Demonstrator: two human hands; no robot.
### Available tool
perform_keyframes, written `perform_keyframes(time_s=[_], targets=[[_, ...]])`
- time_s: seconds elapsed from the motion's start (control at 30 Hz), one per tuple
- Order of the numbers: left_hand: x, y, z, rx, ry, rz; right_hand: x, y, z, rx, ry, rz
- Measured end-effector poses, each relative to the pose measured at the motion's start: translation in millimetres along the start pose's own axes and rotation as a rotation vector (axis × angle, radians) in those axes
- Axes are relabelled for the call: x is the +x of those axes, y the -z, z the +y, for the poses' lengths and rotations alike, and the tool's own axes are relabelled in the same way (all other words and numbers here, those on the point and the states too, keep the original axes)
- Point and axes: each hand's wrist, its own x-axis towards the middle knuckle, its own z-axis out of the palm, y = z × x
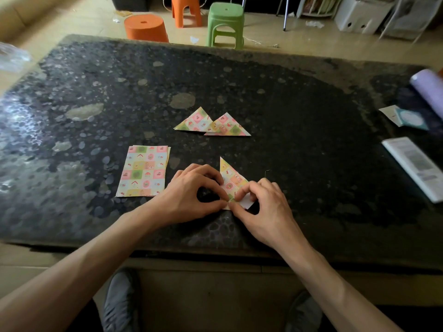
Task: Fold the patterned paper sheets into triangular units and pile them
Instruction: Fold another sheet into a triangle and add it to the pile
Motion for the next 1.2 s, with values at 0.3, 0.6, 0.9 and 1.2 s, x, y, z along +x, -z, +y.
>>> perform_keyframes(time_s=[0.3, 0.6, 0.9, 1.2], targets=[[-0.1, -4.3, 1.6, 0.021, 0.008, 0.031, 0.8, -2.0, 0.0, -0.005, -0.006, 0.005], [-0.7, -6.4, 3.4, 0.054, 0.003, 0.048, 0.8, -2.9, -0.3, -0.019, -0.002, 0.014], [1.1, -5.0, 4.1, 0.066, 0.004, 0.036, -3.1, -6.0, -0.2, -0.065, 0.036, 0.043], [0.4, -6.1, 5.2, 0.036, 0.037, 0.016, -1.8, -4.4, 1.2, -0.049, 0.026, 0.017]])
